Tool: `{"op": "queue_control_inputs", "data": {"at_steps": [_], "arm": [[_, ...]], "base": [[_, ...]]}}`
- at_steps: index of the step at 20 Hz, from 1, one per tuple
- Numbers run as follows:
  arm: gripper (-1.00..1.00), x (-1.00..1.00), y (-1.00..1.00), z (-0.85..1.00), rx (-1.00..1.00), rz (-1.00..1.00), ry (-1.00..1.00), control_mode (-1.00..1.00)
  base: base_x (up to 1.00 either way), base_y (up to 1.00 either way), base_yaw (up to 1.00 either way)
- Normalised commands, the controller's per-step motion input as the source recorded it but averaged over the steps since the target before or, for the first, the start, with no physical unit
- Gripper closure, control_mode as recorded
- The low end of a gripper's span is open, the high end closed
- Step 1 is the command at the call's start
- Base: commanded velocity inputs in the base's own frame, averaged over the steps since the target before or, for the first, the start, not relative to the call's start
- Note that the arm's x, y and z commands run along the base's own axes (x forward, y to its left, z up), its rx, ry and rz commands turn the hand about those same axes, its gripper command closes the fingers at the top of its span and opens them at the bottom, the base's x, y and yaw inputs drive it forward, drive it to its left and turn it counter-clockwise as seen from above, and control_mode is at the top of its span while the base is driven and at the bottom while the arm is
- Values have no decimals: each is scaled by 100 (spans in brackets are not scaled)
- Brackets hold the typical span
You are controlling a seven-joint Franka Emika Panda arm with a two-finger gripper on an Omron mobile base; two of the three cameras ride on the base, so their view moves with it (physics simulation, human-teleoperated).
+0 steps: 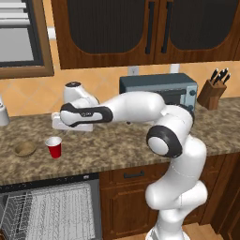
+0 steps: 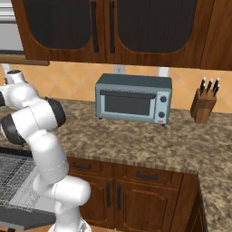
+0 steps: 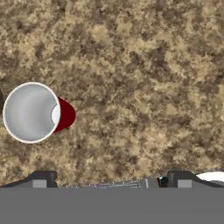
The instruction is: Pick up the cup and bowl from the counter, place them in the dishwasher, and close the dishwasher door.
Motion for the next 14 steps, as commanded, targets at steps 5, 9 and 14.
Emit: {"op": "queue_control_inputs", "data": {"at_steps": [5, 9, 14], "arm": [[-100, 49, 38, -42, 0, 0, 1, -100], [-100, 53, 42, -21, 0, 0, 0, -100], [-100, 26, 42, -3, 0, 0, 1, -100]], "base": [[0, 0, 0], [0, 0, 0], [0, 0, 0]]}}
